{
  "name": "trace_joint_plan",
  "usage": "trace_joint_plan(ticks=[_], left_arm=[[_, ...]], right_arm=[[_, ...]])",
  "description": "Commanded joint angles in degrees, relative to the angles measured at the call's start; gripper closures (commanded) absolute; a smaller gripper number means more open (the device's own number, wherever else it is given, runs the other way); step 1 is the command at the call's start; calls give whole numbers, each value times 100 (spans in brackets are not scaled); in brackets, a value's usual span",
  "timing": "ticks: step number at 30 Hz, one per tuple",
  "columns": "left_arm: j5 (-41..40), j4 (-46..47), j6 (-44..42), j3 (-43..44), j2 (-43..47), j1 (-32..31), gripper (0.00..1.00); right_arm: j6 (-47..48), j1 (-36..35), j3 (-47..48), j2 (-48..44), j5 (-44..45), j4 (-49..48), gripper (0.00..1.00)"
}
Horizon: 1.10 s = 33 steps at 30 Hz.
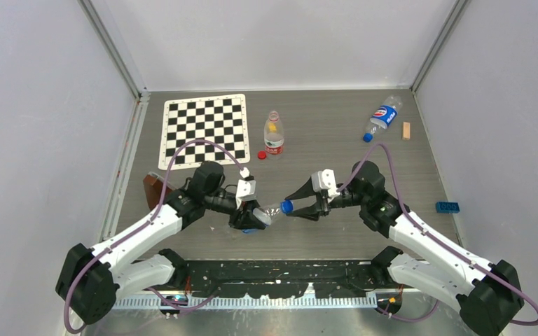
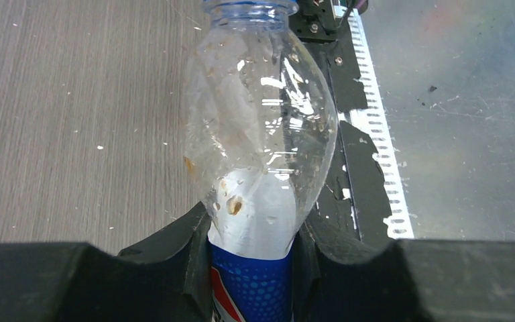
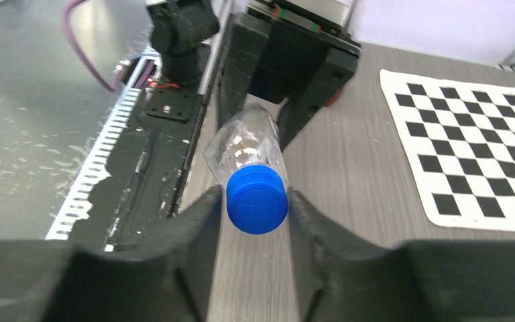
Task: Unscrew the bottle caps
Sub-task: Unscrew the bottle cap from the plastic bottle.
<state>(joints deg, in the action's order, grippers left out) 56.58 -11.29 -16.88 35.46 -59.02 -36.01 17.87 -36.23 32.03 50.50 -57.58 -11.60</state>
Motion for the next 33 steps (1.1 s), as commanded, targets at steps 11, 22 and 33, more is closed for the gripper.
trace_joint_plan(ticks=[11,22,33], left_arm=[[-1793,882,275,-239,256,77,90],[-3341,2640,376,-1143,724,-96,94],[-4292,2773,-98,-1273,958,-724,95]], right_arm=[[-2445,2,-76,-463,2224,-519,22],[-5850,2,1222,123,4682,1118,19],[-7145,4,1393,881,4051,807,22]])
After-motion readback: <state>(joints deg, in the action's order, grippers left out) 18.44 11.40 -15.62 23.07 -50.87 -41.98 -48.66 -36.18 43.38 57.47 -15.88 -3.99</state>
